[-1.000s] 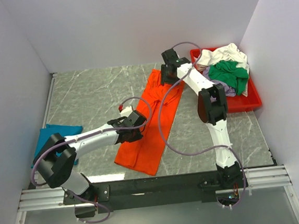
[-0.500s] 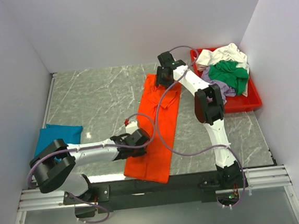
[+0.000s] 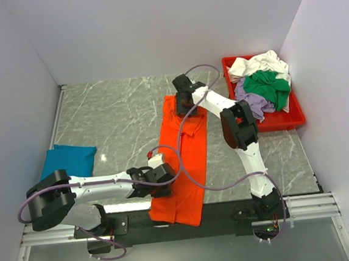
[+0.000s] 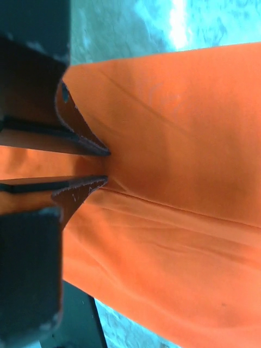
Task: Fold and stack the t-shirts
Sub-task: Fold the tshirt
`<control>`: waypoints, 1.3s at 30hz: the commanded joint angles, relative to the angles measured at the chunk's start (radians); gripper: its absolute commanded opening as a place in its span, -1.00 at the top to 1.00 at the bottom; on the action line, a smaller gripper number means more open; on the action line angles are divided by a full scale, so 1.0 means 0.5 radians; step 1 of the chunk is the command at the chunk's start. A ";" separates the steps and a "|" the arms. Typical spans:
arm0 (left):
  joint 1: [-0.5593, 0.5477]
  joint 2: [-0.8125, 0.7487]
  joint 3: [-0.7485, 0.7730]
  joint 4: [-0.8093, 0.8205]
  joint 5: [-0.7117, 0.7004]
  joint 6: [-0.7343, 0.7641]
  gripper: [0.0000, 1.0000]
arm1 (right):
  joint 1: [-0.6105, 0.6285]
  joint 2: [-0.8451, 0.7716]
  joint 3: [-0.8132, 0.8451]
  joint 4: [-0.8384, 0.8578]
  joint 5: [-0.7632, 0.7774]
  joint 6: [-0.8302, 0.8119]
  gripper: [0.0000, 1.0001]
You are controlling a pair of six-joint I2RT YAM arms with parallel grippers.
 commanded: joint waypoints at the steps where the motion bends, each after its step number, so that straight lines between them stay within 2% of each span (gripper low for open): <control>1: 0.077 -0.037 0.085 -0.160 0.004 0.083 0.42 | -0.017 0.218 0.303 -0.152 0.017 -0.049 -0.13; 4: 0.444 -0.052 0.165 -0.053 0.105 0.261 0.39 | -0.020 0.411 0.616 -0.293 -0.014 -0.110 -0.14; 6: 0.598 -0.022 0.278 -0.013 0.112 0.348 0.32 | -0.044 0.533 0.840 -0.349 -0.056 -0.128 0.06; 10: 1.021 0.175 0.597 0.048 0.258 0.559 0.21 | -0.106 0.565 0.982 -0.337 -0.170 -0.168 -0.13; 13: 1.209 0.398 0.885 0.110 0.280 0.670 0.14 | -0.158 0.513 0.991 -0.245 -0.372 -0.220 -0.20; 16: 1.353 0.711 1.186 0.141 0.314 0.789 0.11 | -0.173 0.351 0.894 -0.126 -0.397 -0.254 -0.21; 17: 1.393 0.794 1.351 0.126 0.335 0.805 0.11 | -0.173 0.289 0.836 -0.085 -0.394 -0.260 -0.24; 20: 1.501 1.061 1.560 0.177 0.372 0.882 0.11 | -0.192 0.071 0.654 0.001 -0.367 -0.224 -0.25; 25: 1.602 1.341 1.745 0.420 0.660 1.112 0.01 | -0.228 -0.208 0.360 0.074 -0.333 -0.144 -0.25; 30: 1.645 1.500 1.905 0.521 0.854 1.213 -0.14 | -0.250 -0.285 0.151 0.047 -0.250 -0.104 -0.25; 36: 1.670 1.648 2.061 0.484 0.922 1.229 -0.13 | -0.326 -0.306 -0.085 0.127 -0.250 -0.046 -0.20; 39: 1.679 1.746 2.150 0.439 0.940 1.235 -0.12 | -0.363 -0.273 -0.085 0.102 -0.195 -0.024 -0.18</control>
